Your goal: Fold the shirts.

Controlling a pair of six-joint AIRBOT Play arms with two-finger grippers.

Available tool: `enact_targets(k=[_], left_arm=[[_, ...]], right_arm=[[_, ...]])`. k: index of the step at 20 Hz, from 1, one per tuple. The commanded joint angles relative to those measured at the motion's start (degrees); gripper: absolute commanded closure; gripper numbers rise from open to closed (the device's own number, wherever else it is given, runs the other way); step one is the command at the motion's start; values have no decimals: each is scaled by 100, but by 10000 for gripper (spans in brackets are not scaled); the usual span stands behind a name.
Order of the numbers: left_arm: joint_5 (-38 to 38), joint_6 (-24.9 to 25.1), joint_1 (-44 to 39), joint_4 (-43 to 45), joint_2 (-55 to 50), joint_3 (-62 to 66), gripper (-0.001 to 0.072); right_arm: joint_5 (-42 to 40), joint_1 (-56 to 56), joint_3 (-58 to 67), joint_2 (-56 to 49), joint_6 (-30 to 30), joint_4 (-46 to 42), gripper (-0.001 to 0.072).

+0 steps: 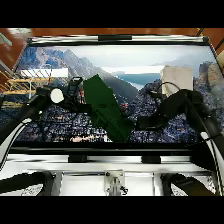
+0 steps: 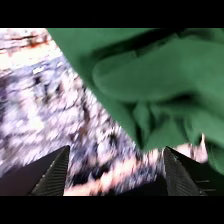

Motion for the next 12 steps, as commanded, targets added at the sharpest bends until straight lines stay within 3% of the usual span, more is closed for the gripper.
enact_targets(k=[1,10,12], left_arm=[[979,17,59,-369,-549,-146,26],[1825,428,59,-887,-1023,-146,52],[1869,426,59,-970,-1056,-146,208]], right_arm=[[647,345,-284,-238,-70,157,18],[881,1078,-284,-1246,-225,498,19],[1178,1231,-284,-1307,-223,498,19]])
